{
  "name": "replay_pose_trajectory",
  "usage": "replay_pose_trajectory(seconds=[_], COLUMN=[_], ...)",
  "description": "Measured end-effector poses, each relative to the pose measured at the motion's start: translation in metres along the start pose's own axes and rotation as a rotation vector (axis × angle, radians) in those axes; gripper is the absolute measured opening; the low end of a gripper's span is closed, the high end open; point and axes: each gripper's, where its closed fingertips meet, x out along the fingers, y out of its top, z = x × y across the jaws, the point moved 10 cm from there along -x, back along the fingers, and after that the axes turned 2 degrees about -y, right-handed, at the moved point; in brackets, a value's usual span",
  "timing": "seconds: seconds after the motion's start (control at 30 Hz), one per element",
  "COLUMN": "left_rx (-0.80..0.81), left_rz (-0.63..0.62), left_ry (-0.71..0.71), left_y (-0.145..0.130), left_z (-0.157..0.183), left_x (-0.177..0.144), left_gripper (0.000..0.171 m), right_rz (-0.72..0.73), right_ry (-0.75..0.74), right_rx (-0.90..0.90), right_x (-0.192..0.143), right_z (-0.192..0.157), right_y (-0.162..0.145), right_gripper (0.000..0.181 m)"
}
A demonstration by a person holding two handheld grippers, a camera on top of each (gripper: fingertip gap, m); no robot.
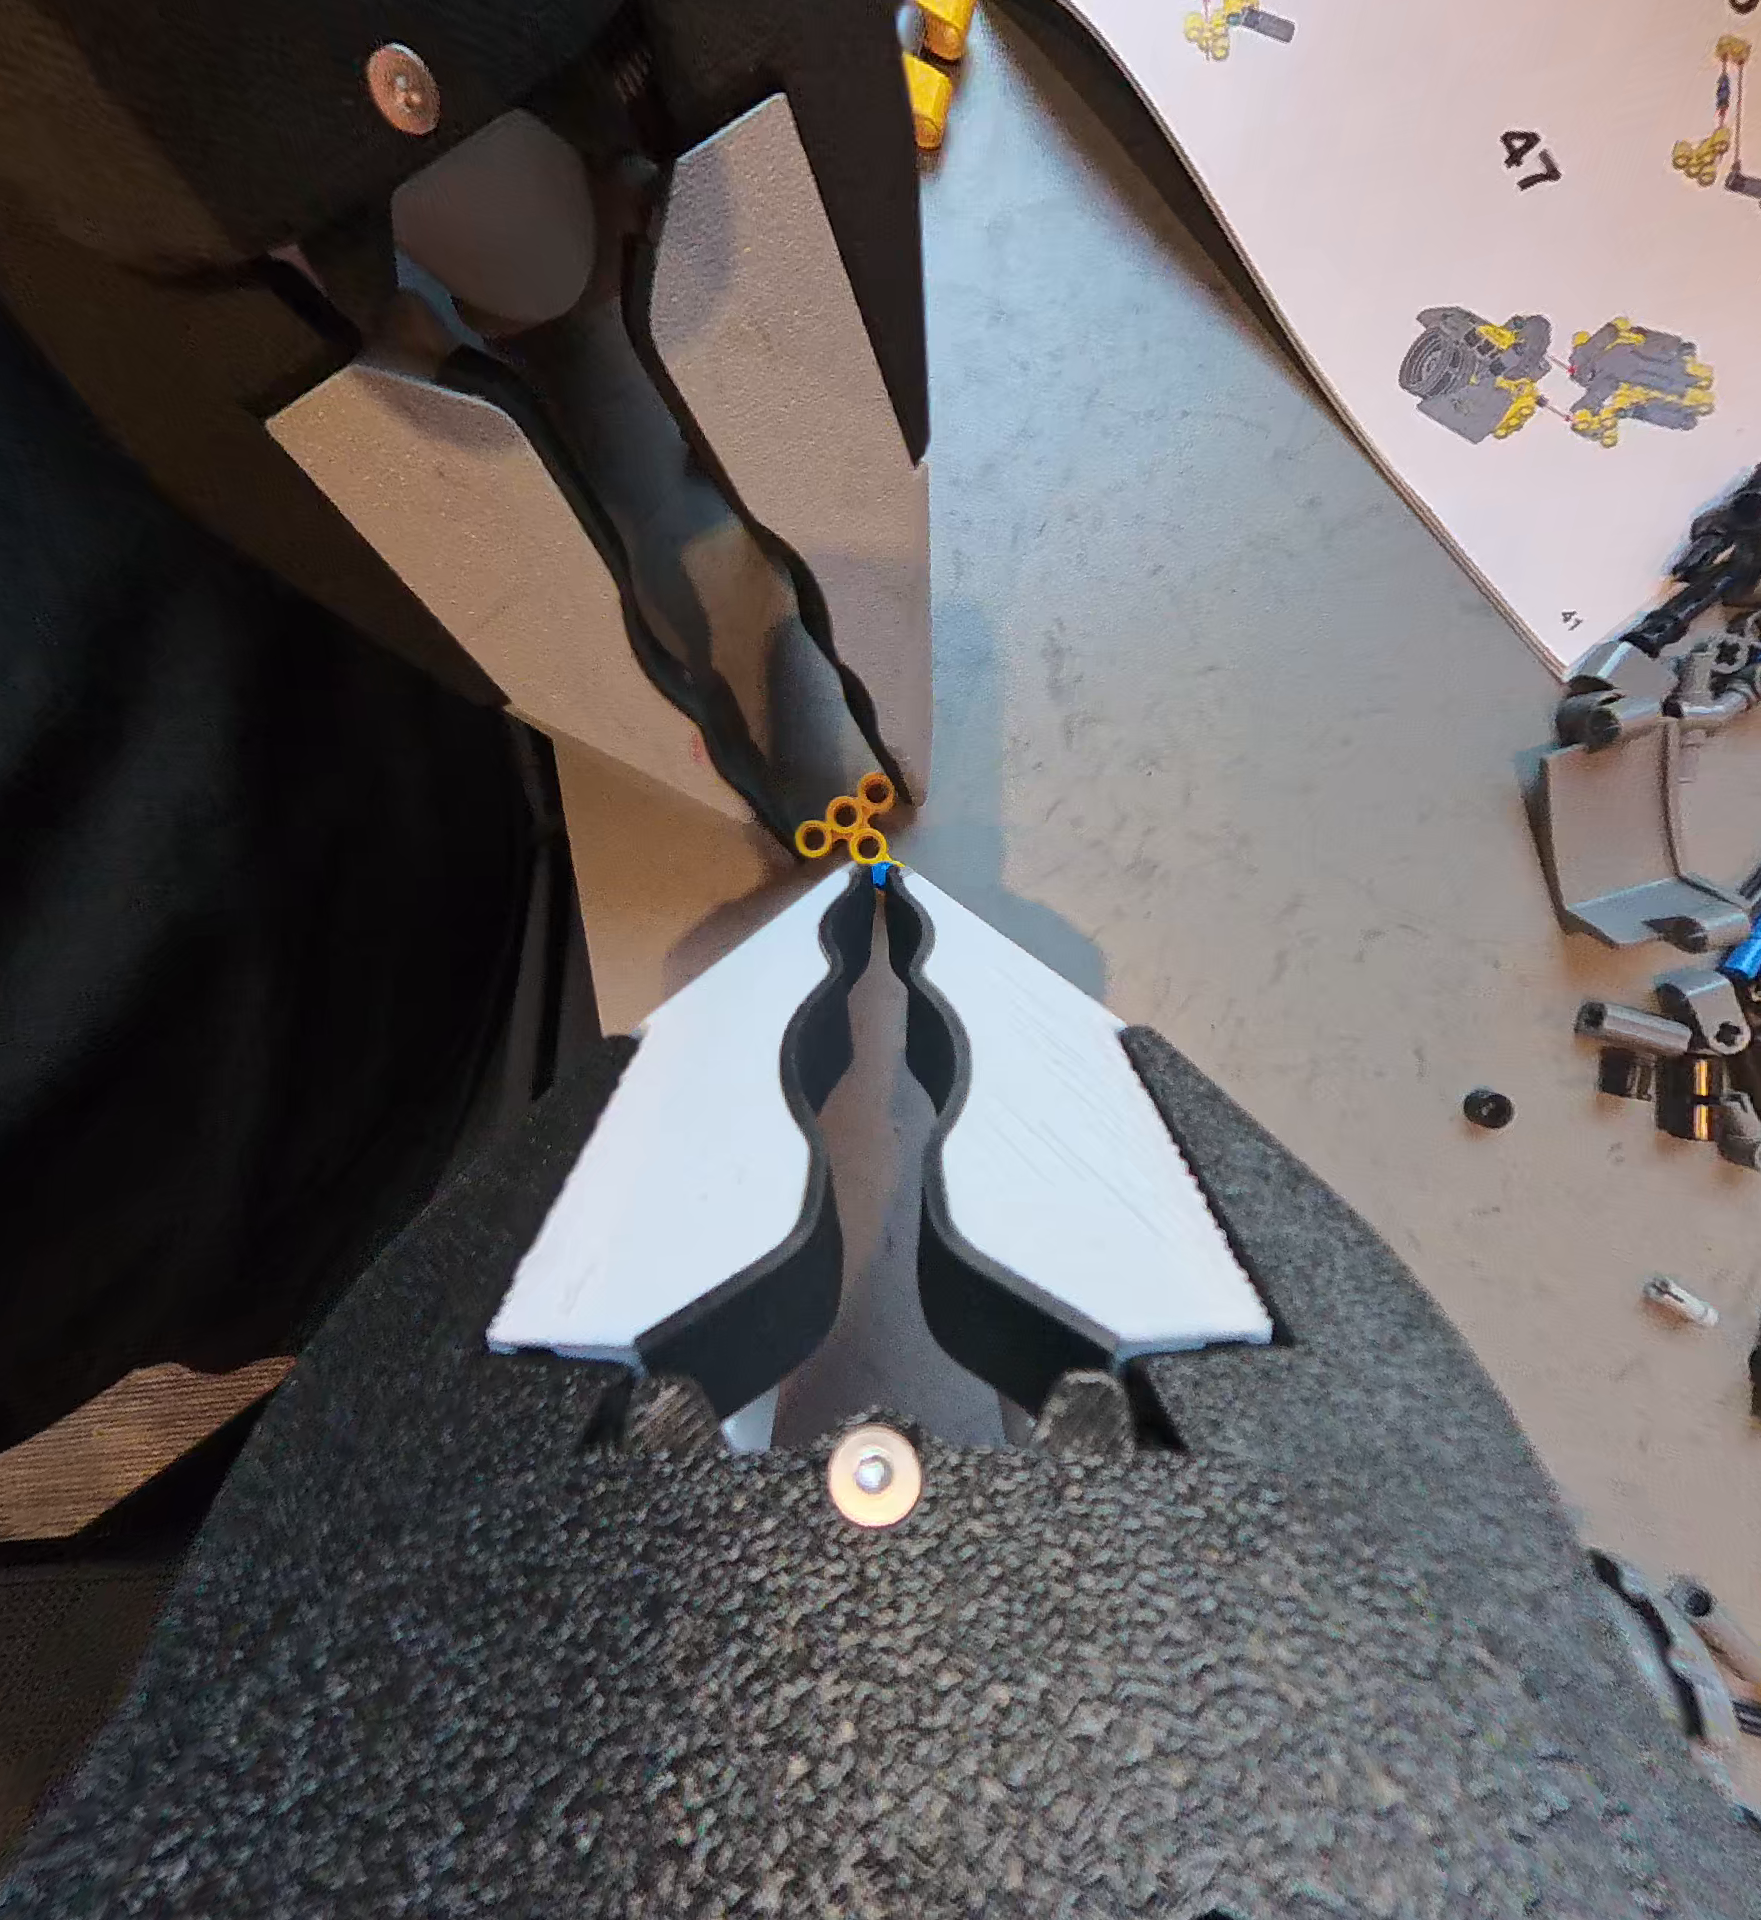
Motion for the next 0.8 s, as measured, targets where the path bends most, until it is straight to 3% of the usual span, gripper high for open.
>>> replay_pose_trajectory(seconds=[0.27,0.53,0.8], left_rx=[0.001,0.005,0.005], left_rz=[0.001,0.004,0.007], left_ry=[0.002,0.001,-0.002], left_y=[0.0,0.0,0.001], left_z=[0.001,0.001,0.002], left_x=[0.0,0.0,0.001], left_gripper=[0.022,0.021,0.021], right_rz=[-0.01,0.063,0.117], right_ry=[-0.052,0.072,0.065], right_rx=[-0.067,0.118,0.164], right_x=[0.003,0.006,0.001], right_z=[-0.007,0.007,0.005], right_y=[0.001,-0.004,-0.013], right_gripper=[0.001,0.001,0.001])
